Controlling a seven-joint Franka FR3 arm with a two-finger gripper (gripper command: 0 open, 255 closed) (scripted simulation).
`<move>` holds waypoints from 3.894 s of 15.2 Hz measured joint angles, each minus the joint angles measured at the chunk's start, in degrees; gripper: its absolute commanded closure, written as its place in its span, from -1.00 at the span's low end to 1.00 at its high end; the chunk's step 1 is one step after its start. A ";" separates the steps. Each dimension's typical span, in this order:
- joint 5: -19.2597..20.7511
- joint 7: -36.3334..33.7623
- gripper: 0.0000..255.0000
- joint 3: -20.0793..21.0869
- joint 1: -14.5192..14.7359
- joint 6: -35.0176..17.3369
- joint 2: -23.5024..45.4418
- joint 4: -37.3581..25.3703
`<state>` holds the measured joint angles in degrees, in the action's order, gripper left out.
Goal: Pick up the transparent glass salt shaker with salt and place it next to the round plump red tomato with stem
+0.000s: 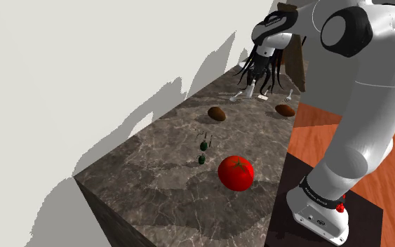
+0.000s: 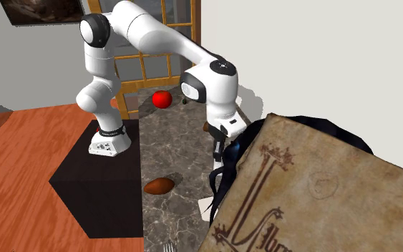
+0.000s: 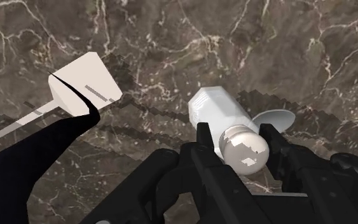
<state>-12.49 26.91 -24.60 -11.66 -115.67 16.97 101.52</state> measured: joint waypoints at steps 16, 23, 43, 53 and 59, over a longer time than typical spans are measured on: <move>1.89 -1.95 1.00 -0.62 0.05 11.12 -2.75 -8.77; 2.11 -2.27 1.00 -0.88 -0.39 16.49 -2.88 -14.03; 13.19 -23.04 1.00 8.83 8.66 12.09 -35.89 19.84; 11.59 -35.85 1.00 18.89 11.60 13.25 -51.65 33.99; 7.92 -43.62 1.00 25.58 14.47 15.12 -58.53 38.57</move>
<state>-4.57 -16.71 0.98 2.81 -100.55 -41.56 140.09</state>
